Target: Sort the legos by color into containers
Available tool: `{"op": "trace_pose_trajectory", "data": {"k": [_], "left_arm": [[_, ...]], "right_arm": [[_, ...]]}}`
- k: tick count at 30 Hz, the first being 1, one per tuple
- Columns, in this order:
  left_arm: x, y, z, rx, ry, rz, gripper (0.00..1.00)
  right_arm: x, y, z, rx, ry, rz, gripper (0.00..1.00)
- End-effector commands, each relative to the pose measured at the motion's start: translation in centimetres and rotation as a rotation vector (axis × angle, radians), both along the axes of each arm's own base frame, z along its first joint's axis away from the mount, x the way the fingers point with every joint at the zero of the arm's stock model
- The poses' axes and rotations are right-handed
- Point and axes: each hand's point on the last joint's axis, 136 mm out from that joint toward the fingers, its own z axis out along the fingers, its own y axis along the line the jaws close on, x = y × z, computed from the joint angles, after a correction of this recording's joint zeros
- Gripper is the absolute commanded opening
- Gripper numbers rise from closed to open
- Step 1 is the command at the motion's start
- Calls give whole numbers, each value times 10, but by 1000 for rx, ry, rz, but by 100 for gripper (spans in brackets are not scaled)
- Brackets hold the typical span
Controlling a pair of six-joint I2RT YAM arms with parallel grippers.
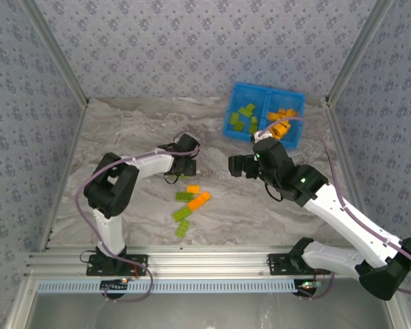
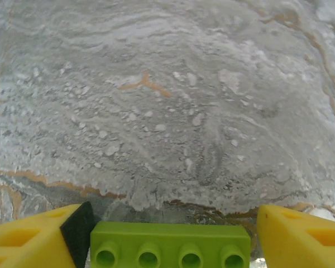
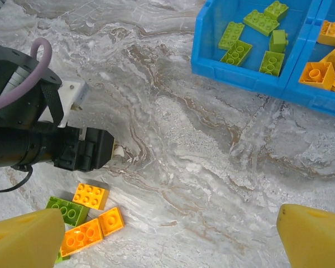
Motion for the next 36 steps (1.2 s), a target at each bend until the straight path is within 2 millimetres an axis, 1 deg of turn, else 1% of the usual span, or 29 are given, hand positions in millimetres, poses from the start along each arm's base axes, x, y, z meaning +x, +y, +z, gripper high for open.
{"op": "trace_pose_trajectory", "data": {"k": [1, 6, 8, 11, 15, 18, 20, 23, 25, 28, 30, 32, 34, 36], "left_arm": [[-20, 8, -17, -6, 71, 35, 62], [-30, 12, -15, -23, 80, 49, 52], [-31, 13, -11, -29, 69, 51, 49], [-30, 13, 0, -42, 39, 49, 51], [-25, 11, 18, -61, -5, 41, 50], [-18, -1, 40, -102, -49, 11, 49], [-12, -13, 61, -132, -91, -22, 49], [2, -38, 99, -170, -178, -89, 49], [14, -55, 126, -184, -242, -134, 50], [35, -84, 158, -216, -340, -193, 50], [51, -106, 175, -240, -415, -242, 50], [68, -134, 189, -271, -490, -312, 50], [85, -169, 198, -309, -548, -409, 51], [103, -195, 201, -301, -600, -468, 52]], "right_arm": [[0, -2, 12, 17, -19, -19, 100], [2, 1, 15, 16, -25, -15, 100], [2, 1, 14, 17, -24, -16, 100], [1, 0, 12, 17, -15, -20, 100], [0, -3, 10, 10, -11, -28, 100], [0, -4, 10, 8, -12, -34, 100], [0, -4, 11, 10, -15, -35, 100], [1, -5, 14, 17, -23, -41, 100], [1, -5, 17, 22, -30, -44, 100], [0, -7, 19, 29, -34, -51, 100], [-1, -9, 19, 33, -39, -61, 100], [-2, -13, 20, 37, -46, -74, 100], [-4, -17, 21, 40, -51, -83, 100], [-6, -21, 23, 40, -54, -91, 100]]}}
